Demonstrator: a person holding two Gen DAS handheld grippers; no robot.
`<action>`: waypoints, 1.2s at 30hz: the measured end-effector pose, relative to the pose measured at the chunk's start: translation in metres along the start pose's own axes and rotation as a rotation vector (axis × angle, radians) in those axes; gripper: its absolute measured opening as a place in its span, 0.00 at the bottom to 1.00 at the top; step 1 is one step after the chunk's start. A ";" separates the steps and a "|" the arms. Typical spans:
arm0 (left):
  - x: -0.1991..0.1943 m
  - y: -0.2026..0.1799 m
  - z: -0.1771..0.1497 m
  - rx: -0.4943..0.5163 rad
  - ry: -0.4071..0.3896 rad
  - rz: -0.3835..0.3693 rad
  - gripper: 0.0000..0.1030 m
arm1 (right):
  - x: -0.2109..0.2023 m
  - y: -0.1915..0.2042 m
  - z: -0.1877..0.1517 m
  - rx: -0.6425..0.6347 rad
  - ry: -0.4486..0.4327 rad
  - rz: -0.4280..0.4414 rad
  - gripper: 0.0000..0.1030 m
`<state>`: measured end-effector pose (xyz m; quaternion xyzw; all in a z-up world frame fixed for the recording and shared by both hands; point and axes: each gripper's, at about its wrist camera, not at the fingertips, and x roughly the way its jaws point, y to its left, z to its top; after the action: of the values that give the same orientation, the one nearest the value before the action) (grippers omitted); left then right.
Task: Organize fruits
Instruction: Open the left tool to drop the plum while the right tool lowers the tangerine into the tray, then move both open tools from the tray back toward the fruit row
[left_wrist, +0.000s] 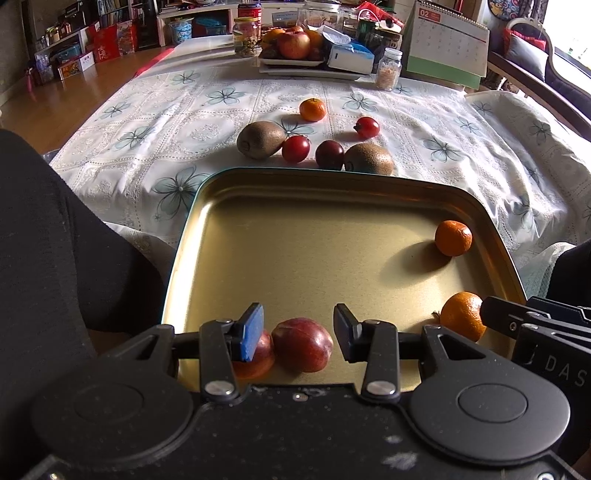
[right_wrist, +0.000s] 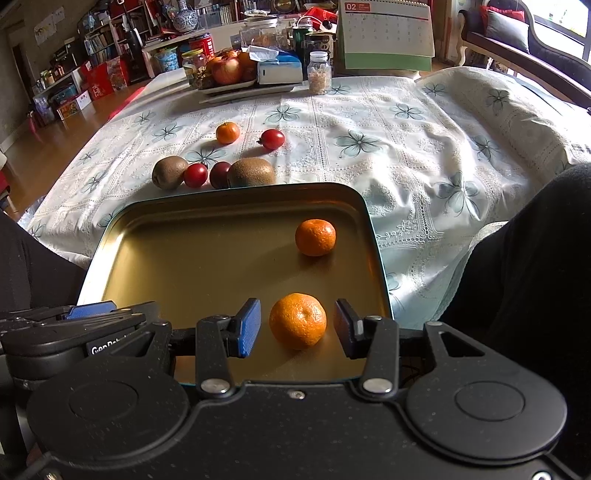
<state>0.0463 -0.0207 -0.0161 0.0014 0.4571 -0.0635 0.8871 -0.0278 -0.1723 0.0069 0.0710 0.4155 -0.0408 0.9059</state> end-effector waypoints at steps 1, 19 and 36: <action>-0.001 0.000 0.000 0.001 -0.004 0.004 0.41 | 0.000 0.000 0.000 0.001 -0.001 -0.002 0.51; -0.005 0.002 0.015 0.033 0.083 0.022 0.42 | -0.005 -0.004 0.010 0.029 -0.028 0.000 0.51; 0.036 0.026 0.117 0.030 0.267 0.035 0.41 | 0.039 -0.022 0.070 0.071 0.248 0.120 0.51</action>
<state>0.1652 -0.0064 0.0213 0.0309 0.5699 -0.0539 0.8193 0.0471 -0.2061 0.0201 0.1321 0.5178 0.0079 0.8452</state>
